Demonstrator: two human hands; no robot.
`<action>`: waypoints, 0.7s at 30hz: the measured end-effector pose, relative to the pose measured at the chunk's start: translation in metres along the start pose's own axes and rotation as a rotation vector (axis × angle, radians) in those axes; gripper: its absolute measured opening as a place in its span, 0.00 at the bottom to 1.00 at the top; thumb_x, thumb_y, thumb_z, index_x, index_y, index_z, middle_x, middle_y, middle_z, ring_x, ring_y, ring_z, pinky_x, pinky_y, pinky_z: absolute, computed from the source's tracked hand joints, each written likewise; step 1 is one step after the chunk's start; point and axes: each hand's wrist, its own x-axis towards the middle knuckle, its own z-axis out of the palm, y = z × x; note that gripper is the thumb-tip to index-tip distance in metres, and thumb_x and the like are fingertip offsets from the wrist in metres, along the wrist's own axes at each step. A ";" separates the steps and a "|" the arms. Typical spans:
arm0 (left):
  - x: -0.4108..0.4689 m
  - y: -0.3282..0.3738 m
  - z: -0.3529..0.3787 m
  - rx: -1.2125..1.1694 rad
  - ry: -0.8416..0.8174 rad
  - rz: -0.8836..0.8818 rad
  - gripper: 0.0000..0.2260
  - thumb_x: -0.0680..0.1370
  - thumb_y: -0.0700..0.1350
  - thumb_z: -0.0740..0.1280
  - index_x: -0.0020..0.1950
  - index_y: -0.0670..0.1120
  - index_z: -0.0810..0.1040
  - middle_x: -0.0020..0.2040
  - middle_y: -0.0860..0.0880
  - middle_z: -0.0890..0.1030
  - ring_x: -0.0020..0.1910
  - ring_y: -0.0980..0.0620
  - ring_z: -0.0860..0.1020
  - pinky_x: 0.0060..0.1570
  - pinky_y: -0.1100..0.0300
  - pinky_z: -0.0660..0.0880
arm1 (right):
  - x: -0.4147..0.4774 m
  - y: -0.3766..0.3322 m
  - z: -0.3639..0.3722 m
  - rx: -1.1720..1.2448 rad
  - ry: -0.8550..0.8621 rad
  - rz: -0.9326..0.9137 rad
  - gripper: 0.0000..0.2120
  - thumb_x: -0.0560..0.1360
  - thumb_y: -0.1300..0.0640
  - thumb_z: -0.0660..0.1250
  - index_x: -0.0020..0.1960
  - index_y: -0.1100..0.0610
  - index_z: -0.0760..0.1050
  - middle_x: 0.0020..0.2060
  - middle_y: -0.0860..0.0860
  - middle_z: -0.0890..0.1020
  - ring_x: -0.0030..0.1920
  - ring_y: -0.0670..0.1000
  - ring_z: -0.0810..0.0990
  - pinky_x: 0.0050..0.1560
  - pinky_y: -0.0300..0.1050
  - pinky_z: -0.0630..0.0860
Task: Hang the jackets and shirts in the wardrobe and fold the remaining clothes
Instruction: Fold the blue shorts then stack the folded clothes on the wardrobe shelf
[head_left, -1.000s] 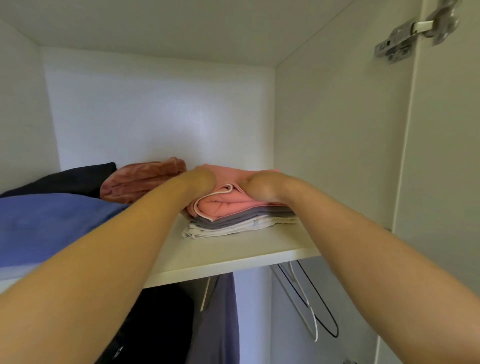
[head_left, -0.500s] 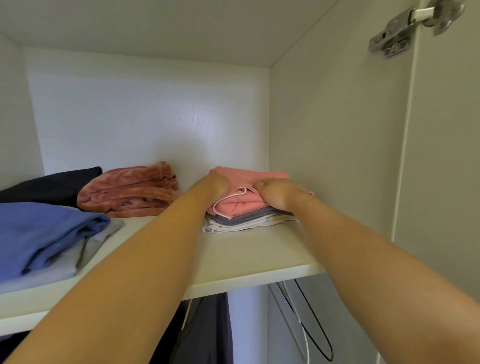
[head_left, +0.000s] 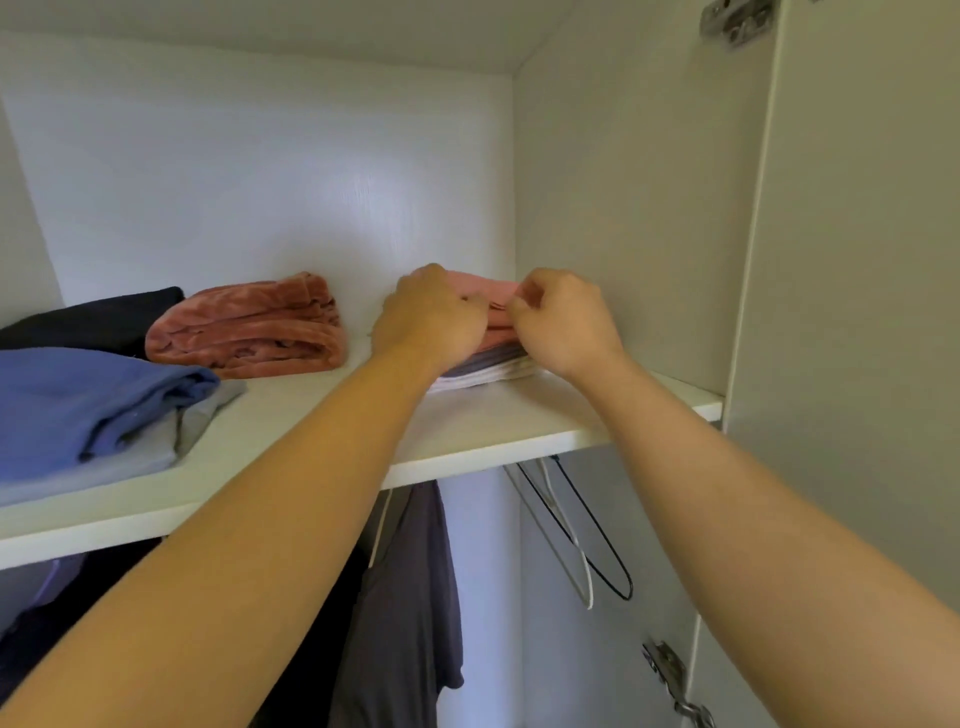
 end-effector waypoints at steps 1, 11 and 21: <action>-0.019 0.005 0.005 0.077 0.046 0.080 0.23 0.80 0.54 0.61 0.72 0.46 0.71 0.71 0.42 0.73 0.69 0.39 0.71 0.64 0.46 0.71 | -0.014 -0.002 -0.006 0.017 0.026 0.001 0.07 0.75 0.53 0.64 0.43 0.54 0.79 0.43 0.52 0.83 0.46 0.58 0.80 0.49 0.51 0.78; -0.217 -0.062 0.118 -0.121 0.120 0.873 0.05 0.72 0.36 0.70 0.46 0.44 0.82 0.49 0.47 0.81 0.53 0.45 0.78 0.56 0.51 0.73 | -0.199 0.056 -0.011 0.258 0.231 0.314 0.07 0.77 0.54 0.65 0.41 0.50 0.77 0.34 0.46 0.79 0.37 0.47 0.77 0.39 0.44 0.73; -0.254 -0.212 0.092 0.151 0.119 0.174 0.11 0.72 0.38 0.74 0.52 0.49 0.80 0.53 0.52 0.77 0.53 0.49 0.75 0.52 0.55 0.68 | -0.299 0.047 0.113 0.189 -0.406 0.430 0.09 0.82 0.43 0.61 0.45 0.45 0.72 0.32 0.43 0.77 0.32 0.43 0.77 0.33 0.30 0.69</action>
